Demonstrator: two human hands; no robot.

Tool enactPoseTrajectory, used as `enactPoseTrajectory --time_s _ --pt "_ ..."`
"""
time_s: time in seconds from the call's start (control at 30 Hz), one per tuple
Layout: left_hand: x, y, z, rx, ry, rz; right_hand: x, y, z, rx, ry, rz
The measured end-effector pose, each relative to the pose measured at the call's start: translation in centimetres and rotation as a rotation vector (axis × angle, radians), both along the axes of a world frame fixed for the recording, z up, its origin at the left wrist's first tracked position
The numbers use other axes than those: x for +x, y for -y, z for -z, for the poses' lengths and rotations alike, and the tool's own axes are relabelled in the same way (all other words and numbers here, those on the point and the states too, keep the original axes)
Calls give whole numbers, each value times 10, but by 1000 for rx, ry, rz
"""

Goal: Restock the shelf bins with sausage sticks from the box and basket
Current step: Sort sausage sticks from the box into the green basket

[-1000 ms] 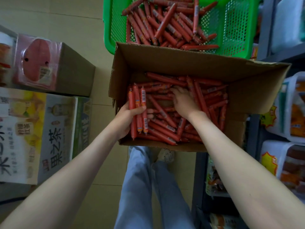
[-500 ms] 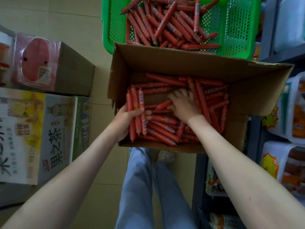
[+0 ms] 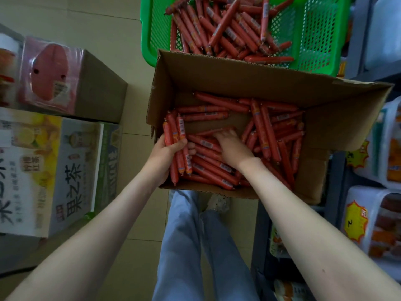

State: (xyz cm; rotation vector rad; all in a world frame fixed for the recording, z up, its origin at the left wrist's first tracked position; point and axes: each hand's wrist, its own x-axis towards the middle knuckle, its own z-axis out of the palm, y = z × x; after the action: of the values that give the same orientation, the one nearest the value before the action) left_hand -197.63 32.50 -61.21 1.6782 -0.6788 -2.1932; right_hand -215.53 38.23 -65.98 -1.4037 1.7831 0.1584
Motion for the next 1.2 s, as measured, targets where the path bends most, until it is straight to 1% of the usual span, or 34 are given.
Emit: enactPoseTrajectory --time_s 0.1,0.17,0.23,0.37,0.4,0.5,0.57,0.7,0.8,0.9,1.0,1.07,1.13,1.2 --pt "1 0 3 -2 -13 -34 -2 -1 0 8 -66 189" --pt "1 -1 5 -11 -14 -26 -3 4 1 31 -79 217" --pt "0 -1 5 -11 -15 -19 -3 9 1 49 -97 211" --pt "1 1 6 -2 -23 -9 -4 11 3 -21 -84 174" --pt "1 1 6 -2 -26 -3 -5 13 4 -32 -116 155" --pt "1 0 5 2 -32 15 -3 16 5 -64 -306 58" --pt "1 0 4 12 -32 20 -2 13 7 -58 -333 53" --pt "1 -1 5 25 -29 39 -10 5 15 -91 -233 68" --pt "2 -2 8 23 12 65 -13 3 15 -108 -178 106" --pt "1 -4 11 12 49 93 -15 6 11 -27 -148 164" --pt "-1 -6 10 7 45 96 -19 9 7 54 -43 267" --pt "-3 -7 6 -1 39 97 -23 10 2 28 77 410" --pt "-4 -7 0 -16 30 116 -25 7 -11 -58 183 568" --pt "-8 -5 -9 -48 31 163 -29 2 -32 -187 214 601"
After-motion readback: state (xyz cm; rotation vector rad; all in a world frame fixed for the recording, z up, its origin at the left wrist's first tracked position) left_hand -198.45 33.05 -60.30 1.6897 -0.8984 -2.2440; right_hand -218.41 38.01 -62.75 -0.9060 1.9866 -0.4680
